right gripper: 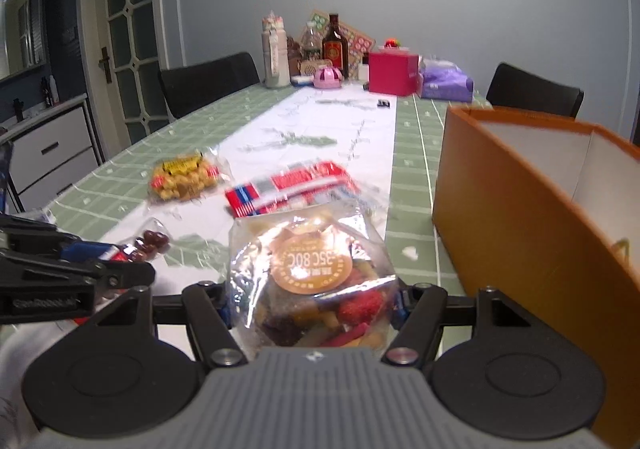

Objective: Organize snacks
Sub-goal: 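Carry chocolate bottle and fruit box over the orange box with both tools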

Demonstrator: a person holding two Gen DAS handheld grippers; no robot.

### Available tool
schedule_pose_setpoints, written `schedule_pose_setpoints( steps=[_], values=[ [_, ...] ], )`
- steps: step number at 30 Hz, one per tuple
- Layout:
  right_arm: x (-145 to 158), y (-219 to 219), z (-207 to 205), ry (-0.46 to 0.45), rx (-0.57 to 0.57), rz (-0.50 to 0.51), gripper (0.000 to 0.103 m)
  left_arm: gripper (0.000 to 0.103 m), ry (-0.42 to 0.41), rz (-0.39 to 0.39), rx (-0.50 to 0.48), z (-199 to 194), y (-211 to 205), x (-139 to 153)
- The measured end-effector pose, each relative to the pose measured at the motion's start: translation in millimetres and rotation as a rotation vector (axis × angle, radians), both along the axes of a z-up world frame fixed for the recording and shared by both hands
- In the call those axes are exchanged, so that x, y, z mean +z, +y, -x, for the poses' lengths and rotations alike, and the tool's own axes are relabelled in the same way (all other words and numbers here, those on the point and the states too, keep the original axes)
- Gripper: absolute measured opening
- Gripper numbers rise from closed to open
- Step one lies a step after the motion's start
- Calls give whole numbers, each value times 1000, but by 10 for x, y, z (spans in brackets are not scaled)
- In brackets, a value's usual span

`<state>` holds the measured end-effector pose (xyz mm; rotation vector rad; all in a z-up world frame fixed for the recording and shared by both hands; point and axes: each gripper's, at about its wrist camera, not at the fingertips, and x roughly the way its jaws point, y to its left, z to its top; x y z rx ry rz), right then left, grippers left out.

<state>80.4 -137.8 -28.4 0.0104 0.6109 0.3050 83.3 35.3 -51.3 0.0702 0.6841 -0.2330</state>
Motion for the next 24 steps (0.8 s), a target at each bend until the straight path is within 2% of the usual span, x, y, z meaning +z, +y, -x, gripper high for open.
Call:
schedule_pose_setpoints(
  steps=[13,24],
  values=[
    [712,-423,-13,-68,-6,-71,64,34,-81,-20,-102,-120,-389,401],
    [1059,-965,-38,-146,-89,-49,64,34,-152,-31,-205,-228,-874,696]
  ],
)
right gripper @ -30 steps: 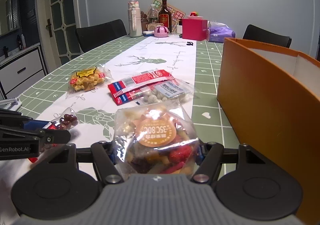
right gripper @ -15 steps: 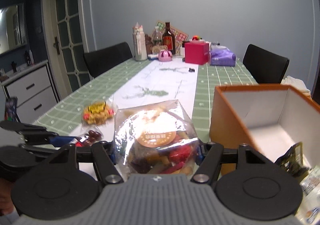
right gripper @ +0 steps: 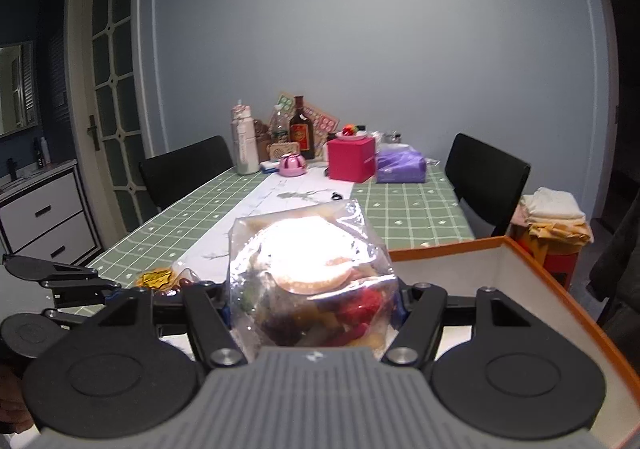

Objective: Organize snacks
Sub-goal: 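Carry chocolate bottle and fruit box over the orange box with both tools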

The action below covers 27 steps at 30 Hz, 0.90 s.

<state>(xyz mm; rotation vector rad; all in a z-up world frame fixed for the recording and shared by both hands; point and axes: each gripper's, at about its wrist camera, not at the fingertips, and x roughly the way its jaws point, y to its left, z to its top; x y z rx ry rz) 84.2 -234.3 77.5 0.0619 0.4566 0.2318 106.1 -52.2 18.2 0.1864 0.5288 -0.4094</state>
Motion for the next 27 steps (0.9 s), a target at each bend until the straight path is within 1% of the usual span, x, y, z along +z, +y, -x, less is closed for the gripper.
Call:
schedule_pose_setpoints(
  steps=[7,10,12,16,19,23,27],
  values=[
    [97,-399,-80,-6,-66,1,64,34,-31,-30,-85,-85,-375,95],
    [131,-575,-116,-3,-94,-3,64,34,-31,-19,-120,-159,-522,140],
    [155,-678,-146,0,-108,-3,64,34,-40,-29,-144,-196,-643,169],
    [197,-860,-239,18,-130,12,64,34,-57,-75,-204,-294,-901,206],
    [185,-950,-340,42,-144,20,64,34,-62,-149,-232,-419,-1108,149],
    [85,-1043,-530,101,-157,11,64,34,-37,-201,-265,-580,-1278,63],
    [-46,-1127,-720,159,-178,-2,64,34,-21,-274,-280,-719,-1426,-47]
  ],
)
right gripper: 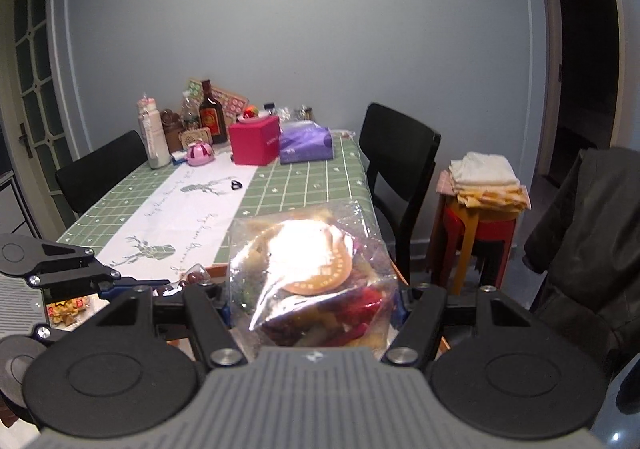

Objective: Organize snacks
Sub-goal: 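Carry chocolate bottle and fruit box over the orange box with both tools, then lower chocolate bottle with left tool while right tool lowers fruit box, then open both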

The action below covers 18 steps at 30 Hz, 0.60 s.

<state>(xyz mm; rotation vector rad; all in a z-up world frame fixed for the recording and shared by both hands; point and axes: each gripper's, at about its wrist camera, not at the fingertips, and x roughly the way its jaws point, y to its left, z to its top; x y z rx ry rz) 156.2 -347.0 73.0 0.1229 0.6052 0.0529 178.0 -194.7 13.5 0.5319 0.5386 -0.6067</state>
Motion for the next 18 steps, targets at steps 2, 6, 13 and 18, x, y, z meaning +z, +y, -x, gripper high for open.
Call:
schedule_pose_setpoints(
  steps=[2,6,13,18],
  values=[
    [-58,-43,-81,24,-11,-13,64,34,18,-22,-2,-58,-54,-38],
    [-158,-106,-222,58,-27,-32,64,34,63,-30,2,-212,-135,-66],
    [-352,-147,-432,116,-42,-44,64,34,111,-78,18,-368,-327,-229],
    [-516,-138,-557,149,-48,-60,64,34,148,-107,33,-461,-440,-364]
  ],
)
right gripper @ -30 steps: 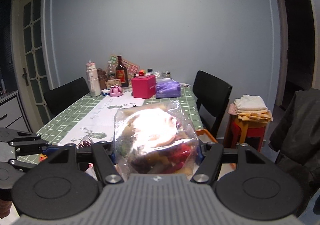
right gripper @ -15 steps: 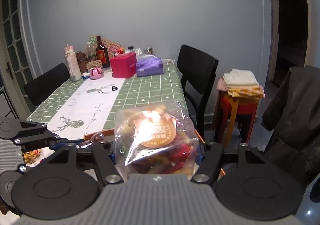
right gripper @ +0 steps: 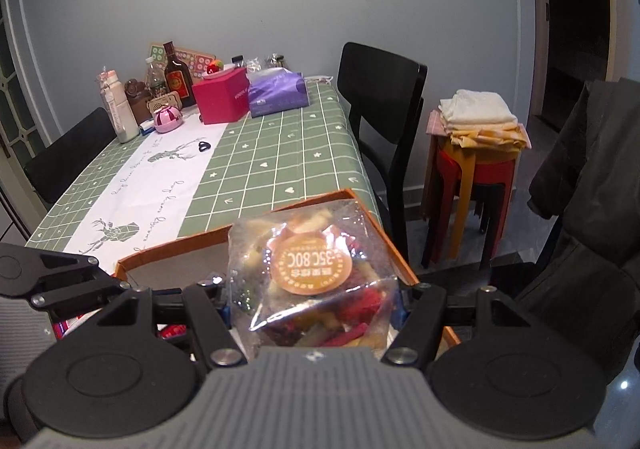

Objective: Organize snacks
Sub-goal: 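Lower chocolate bottle with left tool while right tool lowers fruit box, then open both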

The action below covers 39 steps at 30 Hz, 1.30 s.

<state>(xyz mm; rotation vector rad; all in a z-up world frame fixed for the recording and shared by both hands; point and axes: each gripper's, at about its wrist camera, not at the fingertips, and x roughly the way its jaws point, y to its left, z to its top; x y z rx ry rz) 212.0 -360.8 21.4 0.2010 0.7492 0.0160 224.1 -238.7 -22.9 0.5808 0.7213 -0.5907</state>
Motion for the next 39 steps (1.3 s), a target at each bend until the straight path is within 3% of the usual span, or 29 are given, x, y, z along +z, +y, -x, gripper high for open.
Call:
schedule_pose_setpoints(
  steps=[5,18,33,39],
  values=[
    [-183,4,-146,42,-4,-18,64,34,63,7,24,-94,-64,-105],
    [-264,83,-255,30,30,84,64,35,140,32,87,-261,-64,-183],
    [-236,123,-277,36,24,82,67,35,123,64,89,-219,-9,-117],
    [-137,166,-252,17,20,87,72,36,80,56,72,-142,35,-43]
  ],
)
